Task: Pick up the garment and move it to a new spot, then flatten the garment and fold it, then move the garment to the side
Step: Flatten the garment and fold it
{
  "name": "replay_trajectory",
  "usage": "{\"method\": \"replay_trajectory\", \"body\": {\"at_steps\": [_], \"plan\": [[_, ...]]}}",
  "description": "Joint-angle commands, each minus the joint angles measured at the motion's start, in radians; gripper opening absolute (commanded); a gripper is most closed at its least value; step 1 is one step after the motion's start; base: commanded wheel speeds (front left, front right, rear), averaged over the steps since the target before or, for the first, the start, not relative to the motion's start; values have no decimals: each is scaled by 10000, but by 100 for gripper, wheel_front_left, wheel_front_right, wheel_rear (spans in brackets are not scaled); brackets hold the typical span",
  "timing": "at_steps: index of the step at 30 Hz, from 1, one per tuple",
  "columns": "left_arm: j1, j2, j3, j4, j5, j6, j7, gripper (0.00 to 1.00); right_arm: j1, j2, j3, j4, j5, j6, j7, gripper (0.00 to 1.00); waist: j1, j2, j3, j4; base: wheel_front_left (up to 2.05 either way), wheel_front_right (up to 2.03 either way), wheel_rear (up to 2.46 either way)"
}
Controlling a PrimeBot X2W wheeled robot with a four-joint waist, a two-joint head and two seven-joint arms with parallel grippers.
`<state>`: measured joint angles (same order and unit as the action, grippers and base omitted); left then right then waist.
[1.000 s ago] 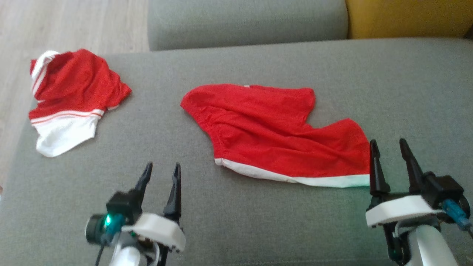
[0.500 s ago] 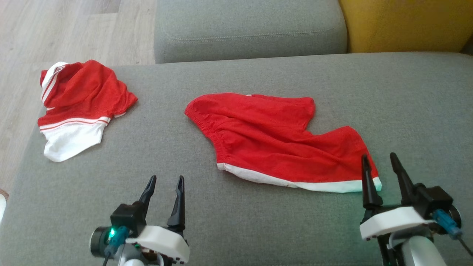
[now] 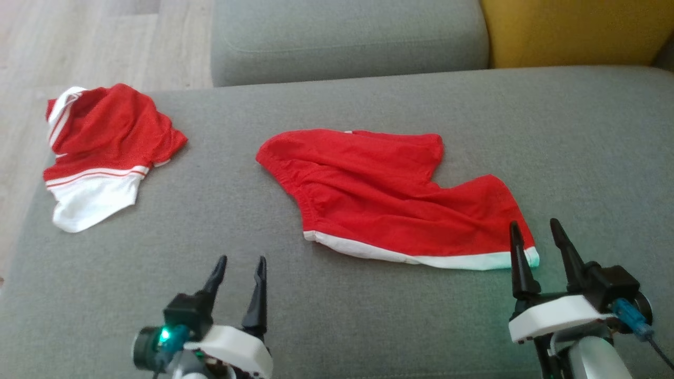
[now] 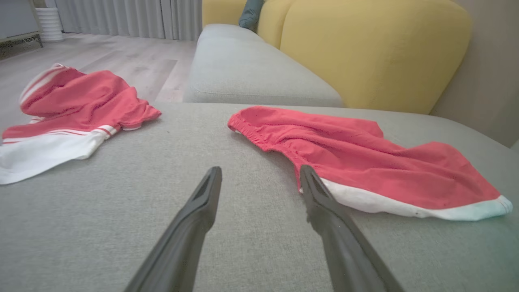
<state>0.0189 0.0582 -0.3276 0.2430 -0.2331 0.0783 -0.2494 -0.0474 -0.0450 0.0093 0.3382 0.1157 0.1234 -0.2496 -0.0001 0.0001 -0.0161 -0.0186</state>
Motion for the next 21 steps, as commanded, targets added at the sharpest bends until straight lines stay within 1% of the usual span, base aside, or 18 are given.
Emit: {"method": "replay_trajectory", "body": {"at_steps": [1,6,10,13,16,21], "plan": [[-407,-52,204,-94,82,-66,-124,100,-340,-52,314,-275,66,73,-121,100,1,-1,123,-132,0,0,0],[-1058,-61,-281,690,146,-381,-121,100,-479,-52,388,-342,57,73,-121,100,1,-1,556,-500,0,0,0],[-1695,-68,-591,1526,117,-540,-94,100,-638,-52,418,-431,40,73,-121,100,1,-1,949,-843,0,0,0],[-2133,-72,-693,2125,38,-567,-98,100,-760,-52,418,-512,36,73,-122,100,1,-1,1210,-1081,0,0,0],[-2522,-74,-707,2659,8,-496,-104,100,-856,-52,417,-584,62,73,-122,100,1,-1,1432,-1294,0,0,0],[-3040,-75,-596,3267,-29,-433,-117,100,-975,-52,421,-666,126,73,-122,100,1,-1,1739,-1558,0,0,0]]}}
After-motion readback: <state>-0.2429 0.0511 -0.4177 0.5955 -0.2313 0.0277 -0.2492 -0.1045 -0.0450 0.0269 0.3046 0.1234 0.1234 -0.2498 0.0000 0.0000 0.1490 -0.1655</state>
